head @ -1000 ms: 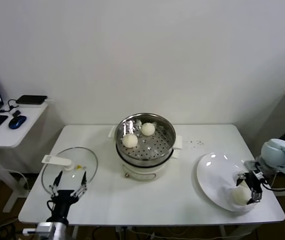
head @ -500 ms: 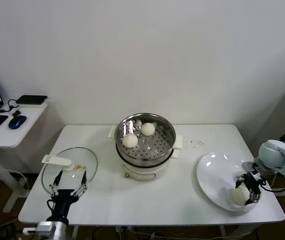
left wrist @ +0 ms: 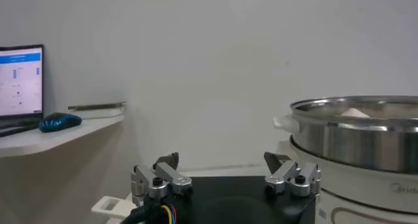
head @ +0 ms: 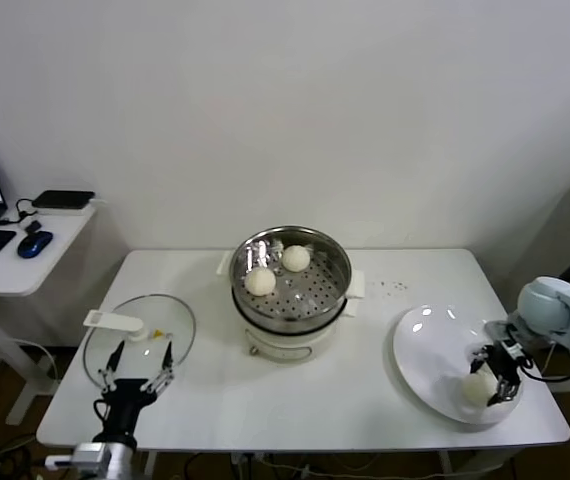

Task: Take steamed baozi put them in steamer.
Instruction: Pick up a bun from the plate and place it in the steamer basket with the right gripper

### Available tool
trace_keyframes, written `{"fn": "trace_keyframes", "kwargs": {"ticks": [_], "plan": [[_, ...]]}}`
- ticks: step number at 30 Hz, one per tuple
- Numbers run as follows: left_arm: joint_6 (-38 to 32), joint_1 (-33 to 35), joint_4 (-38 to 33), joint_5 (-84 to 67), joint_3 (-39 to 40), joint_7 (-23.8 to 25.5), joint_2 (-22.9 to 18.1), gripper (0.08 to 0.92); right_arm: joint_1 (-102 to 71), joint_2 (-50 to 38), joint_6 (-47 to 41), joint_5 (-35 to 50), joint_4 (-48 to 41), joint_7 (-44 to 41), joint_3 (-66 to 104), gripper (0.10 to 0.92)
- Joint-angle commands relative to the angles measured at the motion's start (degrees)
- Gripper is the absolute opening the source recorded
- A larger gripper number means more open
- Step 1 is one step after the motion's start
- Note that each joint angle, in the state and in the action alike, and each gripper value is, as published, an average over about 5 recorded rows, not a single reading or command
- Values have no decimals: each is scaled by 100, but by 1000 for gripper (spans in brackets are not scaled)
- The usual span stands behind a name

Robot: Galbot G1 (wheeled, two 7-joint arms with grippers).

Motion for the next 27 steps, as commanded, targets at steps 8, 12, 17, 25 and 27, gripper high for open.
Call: {"fn": "trace_keyframes", "kwargs": {"ticks": [8,12,17,25,27], "plan": [[3,13,-38,33,6,3,9,823,2550,373,1288,-1173,1513,-244,-1018,683],[-3,25,-49,35,-7,2,11,823,3018,656,1789,-1679,1811,-261,-919,686],[9,23,-66,41,-7,-1,2,823,3405,1103,2268,-1983,2063,-232,-717,688],[29,29,-99,44,-18,-7,-1,823,3661,2039,2749,-2474,2111,-177,-408,688],[29,34,-103,44,-19,-8,-2,823,3665,2276,2726,-2454,2077,-174,-404,687]]}}
